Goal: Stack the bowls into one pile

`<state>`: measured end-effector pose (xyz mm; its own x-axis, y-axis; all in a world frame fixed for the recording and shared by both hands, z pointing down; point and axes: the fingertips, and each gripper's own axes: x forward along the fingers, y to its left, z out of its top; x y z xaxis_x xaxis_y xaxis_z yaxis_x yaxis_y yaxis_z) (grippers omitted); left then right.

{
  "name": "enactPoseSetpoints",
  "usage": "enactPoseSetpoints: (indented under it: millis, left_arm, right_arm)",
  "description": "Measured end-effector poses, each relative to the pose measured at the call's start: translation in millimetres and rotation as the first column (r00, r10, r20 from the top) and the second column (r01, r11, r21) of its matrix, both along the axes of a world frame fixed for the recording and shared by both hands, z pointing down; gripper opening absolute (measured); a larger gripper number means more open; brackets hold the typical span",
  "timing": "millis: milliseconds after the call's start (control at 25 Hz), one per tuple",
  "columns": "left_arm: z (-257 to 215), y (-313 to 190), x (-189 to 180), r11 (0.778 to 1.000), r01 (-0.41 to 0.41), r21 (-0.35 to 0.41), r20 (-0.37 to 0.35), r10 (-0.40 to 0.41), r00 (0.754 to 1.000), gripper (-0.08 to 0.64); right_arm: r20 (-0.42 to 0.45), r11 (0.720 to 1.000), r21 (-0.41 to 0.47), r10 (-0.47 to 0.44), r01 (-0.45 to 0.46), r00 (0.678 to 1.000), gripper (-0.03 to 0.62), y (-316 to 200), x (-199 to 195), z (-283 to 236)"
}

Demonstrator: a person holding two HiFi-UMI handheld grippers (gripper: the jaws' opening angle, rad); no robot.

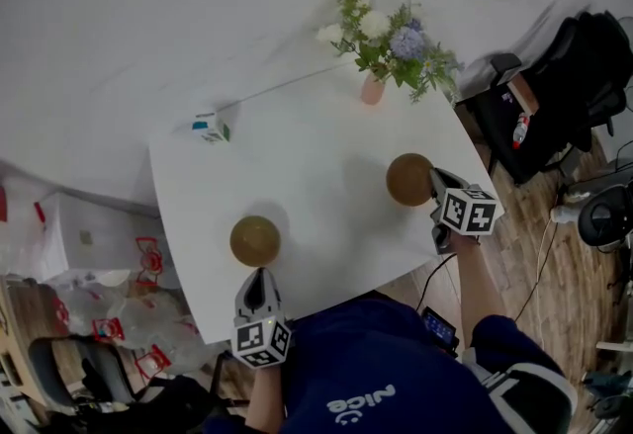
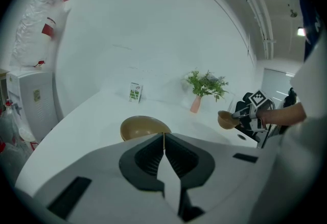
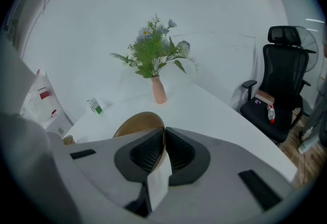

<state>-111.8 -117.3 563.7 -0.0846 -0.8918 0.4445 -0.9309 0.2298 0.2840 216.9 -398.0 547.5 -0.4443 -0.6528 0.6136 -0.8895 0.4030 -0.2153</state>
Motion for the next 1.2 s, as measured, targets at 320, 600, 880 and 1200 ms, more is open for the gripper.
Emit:
enactPoseSetpoints:
  millis: [320, 600, 880, 1200]
  left_arm:
    - [-2, 10, -22, 1.0, 0.015, 0.021, -0.008, -0.015, 1.0, 0.026]
    - [-6, 34, -43, 0.999, 0.034, 0.031, -0.01, -0.034, 0.999, 0.026]
    - [-6, 67, -70, 0.995, 0.093, 0.04, -0.013, -0.092, 0.996, 0.026]
    - [-8, 88, -84, 0.99, 0.128, 0.061, -0.021, -0.127, 0.992, 0.025]
  right_arm:
    - [0.002, 0.986, 0.074, -0.148, 0.148, 0.989, 0.035, 30, -71, -35]
    - [0.016, 0.967, 0.056, -0.249, 0.248, 0.968, 0.035, 67, -134, -38]
    - [0.023, 0.945, 0.017, -0.326, 0.326, 0.945, 0.035, 108, -176, -31]
    - [0.046, 0.899, 0.004, -0.437, 0.438, 0.898, 0.035, 148, -240, -26]
